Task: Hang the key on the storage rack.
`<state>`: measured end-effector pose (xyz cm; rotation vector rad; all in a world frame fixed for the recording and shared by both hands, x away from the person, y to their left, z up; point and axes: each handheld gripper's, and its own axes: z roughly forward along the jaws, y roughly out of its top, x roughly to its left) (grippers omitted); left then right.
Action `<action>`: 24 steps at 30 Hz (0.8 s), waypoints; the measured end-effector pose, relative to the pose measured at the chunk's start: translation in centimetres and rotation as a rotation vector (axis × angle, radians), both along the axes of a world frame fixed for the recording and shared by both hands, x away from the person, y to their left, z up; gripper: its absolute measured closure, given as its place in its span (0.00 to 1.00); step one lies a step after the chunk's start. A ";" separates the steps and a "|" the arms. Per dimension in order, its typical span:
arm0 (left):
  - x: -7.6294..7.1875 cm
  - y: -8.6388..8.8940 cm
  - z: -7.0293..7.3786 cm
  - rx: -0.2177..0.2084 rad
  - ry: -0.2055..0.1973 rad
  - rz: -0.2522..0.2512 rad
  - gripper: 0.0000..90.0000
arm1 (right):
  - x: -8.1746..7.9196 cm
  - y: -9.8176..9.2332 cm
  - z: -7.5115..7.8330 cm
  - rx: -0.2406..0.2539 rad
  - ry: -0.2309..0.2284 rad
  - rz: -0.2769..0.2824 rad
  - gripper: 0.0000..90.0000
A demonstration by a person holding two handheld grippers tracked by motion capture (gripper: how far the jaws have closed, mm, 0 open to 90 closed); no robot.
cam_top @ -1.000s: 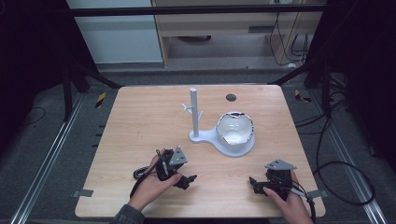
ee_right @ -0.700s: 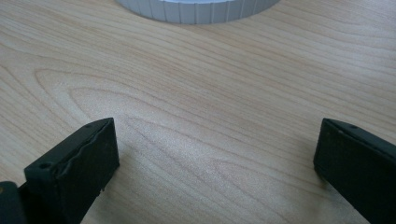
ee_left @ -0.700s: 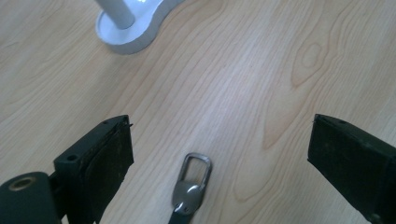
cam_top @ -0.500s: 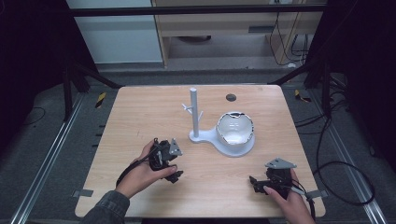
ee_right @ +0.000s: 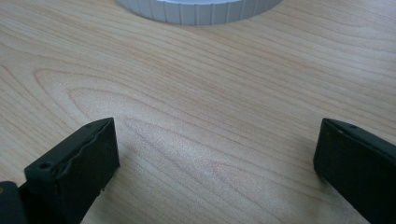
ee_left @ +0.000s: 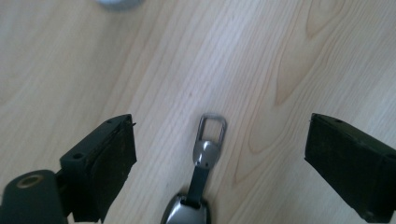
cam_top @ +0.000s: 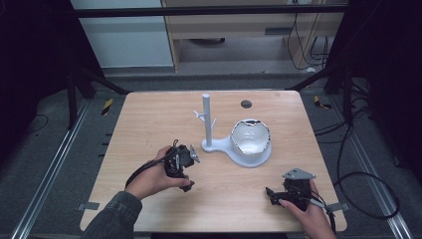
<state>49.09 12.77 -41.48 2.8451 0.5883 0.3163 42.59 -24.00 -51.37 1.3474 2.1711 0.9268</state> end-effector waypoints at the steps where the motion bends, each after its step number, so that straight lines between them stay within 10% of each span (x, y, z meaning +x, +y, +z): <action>1: 0.2 0.2 0.0 0.018 0.009 0.002 0.11 | 0.0 -0.1 0.0 -0.002 0.001 0.004 0.01; 24: 0.9 1.6 -2.0 0.138 0.126 -0.058 0.56 | -0.5 -0.3 0.0 -0.002 -0.002 0.010 0.01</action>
